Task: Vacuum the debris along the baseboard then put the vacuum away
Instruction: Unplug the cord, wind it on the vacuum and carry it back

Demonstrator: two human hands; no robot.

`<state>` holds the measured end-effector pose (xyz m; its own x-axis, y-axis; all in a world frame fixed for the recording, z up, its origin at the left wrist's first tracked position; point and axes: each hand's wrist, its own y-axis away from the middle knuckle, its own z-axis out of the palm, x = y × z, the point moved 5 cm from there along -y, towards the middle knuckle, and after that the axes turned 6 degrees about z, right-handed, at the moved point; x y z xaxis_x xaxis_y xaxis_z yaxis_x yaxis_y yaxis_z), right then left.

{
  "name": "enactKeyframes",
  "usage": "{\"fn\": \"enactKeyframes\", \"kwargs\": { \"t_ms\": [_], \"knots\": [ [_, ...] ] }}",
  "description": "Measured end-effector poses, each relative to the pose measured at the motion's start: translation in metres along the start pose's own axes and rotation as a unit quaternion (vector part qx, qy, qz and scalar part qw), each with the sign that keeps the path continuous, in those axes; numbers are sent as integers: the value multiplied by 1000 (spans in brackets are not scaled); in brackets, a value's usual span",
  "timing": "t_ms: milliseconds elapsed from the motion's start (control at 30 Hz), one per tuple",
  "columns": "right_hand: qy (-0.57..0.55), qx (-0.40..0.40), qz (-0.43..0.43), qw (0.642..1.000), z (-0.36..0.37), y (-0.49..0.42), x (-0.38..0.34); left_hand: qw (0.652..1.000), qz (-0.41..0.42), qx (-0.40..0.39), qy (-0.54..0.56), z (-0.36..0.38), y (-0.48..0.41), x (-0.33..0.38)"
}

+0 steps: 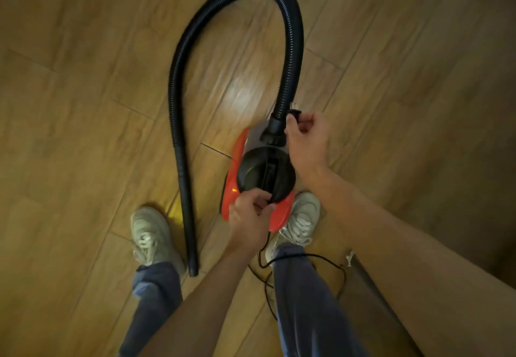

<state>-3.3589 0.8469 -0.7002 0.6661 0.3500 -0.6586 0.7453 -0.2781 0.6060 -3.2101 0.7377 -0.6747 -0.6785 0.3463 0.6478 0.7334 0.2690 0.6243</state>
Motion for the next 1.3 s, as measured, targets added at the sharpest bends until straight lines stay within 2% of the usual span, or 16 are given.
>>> {"fn": "enactKeyframes", "kwargs": {
  "t_ms": [167,333,433,600,767,1000,1133,1300],
  "knots": [
    [10,24,-51,998,15,-19,2,999,-28,16,-5,2,-28,-11],
    [66,29,-97,993,27,-33,-2,998,-41,28,-46,3,-40,-5],
    [82,42,-121,988,31,-38,-5,995,-45,11,-86,2,-44,-12],
    [100,26,-149,983,43,-39,-7,996,-47,-42,-61,3,-49,-29],
    [102,28,-122,987,38,-30,2,997,-35,-68,-20,4,-48,-33],
    [73,39,-75,994,9,38,34,994,-46,-87,-45,-26,-41,-44],
    [62,53,-23,996,11,72,62,990,-34,-139,-9,-35,-39,-53],
    [86,59,2,995,17,89,70,980,-62,-185,30,-34,-31,-60]
  ]
}}
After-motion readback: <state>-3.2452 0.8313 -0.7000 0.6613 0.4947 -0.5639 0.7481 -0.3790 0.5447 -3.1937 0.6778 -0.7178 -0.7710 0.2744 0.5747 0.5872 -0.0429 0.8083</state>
